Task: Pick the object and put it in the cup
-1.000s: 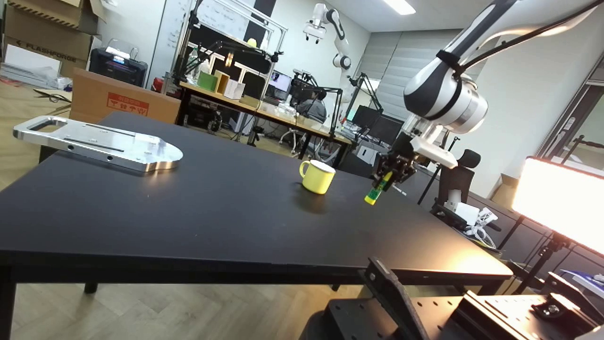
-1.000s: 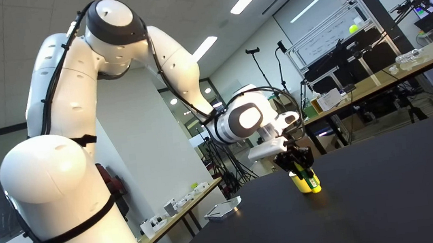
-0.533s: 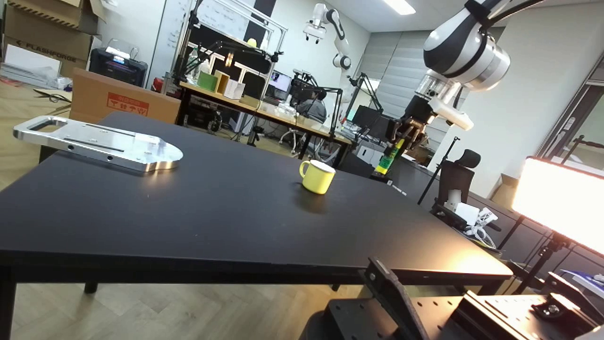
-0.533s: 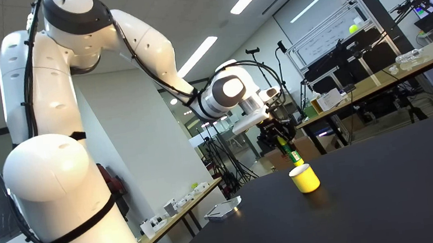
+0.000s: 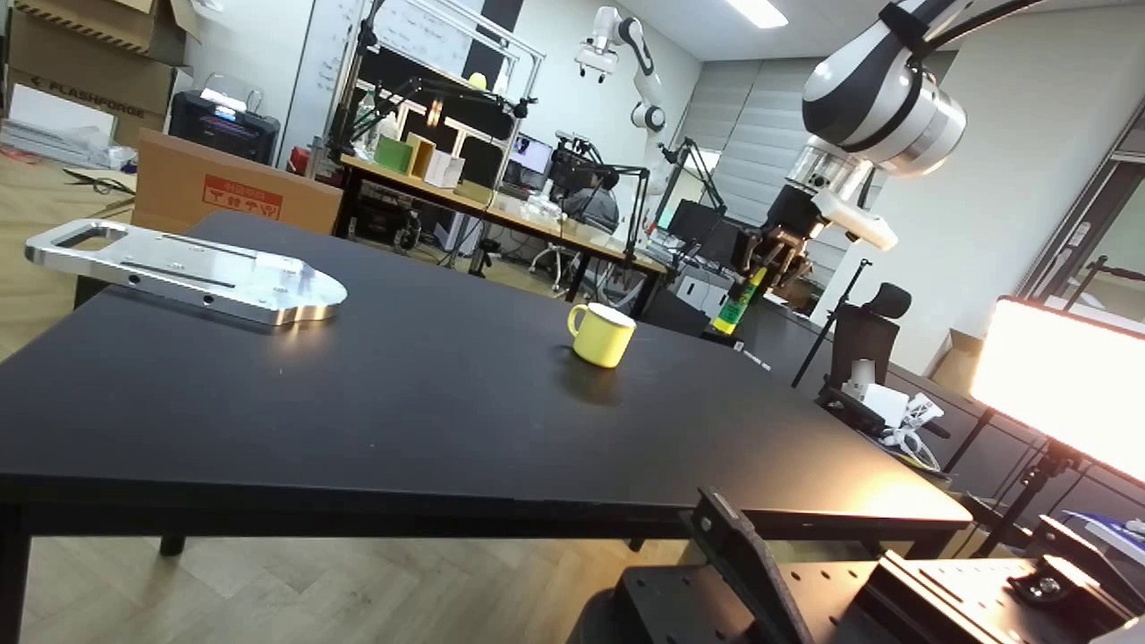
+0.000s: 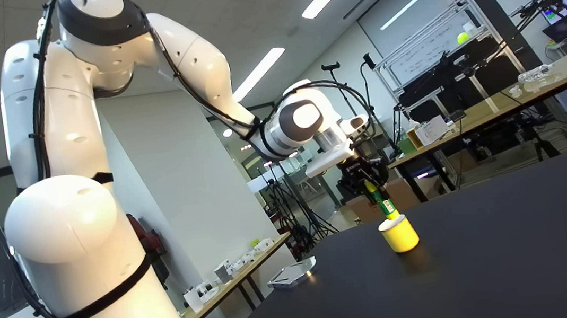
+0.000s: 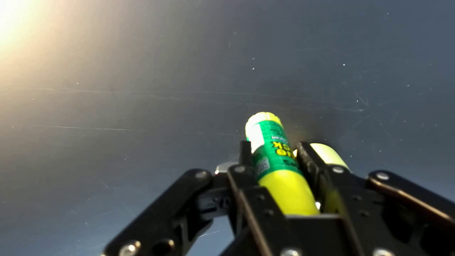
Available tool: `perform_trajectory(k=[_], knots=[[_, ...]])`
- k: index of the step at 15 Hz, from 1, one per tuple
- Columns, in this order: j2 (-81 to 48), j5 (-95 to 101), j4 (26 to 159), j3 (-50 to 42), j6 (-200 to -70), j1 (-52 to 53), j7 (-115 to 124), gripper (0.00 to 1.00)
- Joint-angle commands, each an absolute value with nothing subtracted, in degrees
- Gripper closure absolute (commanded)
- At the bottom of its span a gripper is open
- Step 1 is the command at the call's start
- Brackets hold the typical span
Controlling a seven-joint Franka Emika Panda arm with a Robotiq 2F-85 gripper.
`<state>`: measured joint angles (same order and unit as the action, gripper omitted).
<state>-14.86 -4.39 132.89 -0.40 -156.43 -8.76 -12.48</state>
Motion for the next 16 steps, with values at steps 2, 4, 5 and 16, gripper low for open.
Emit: perform_trajectory(k=[2, 4, 5, 16], knots=[[-21.41, 0.43, 122.52, -1.86, -151.57, -5.98, -9.65, 0.89], [-25.46, 1.77, 115.99, -1.46, -148.66, -4.89, -9.66, 0.89], [-27.29, 2.18, 113.05, -1.28, -147.45, -4.28, -9.60, 0.89], [-43.49, 2.32, 99.19, 4.58, -159.91, -2.16, -14.61, 0.89]])
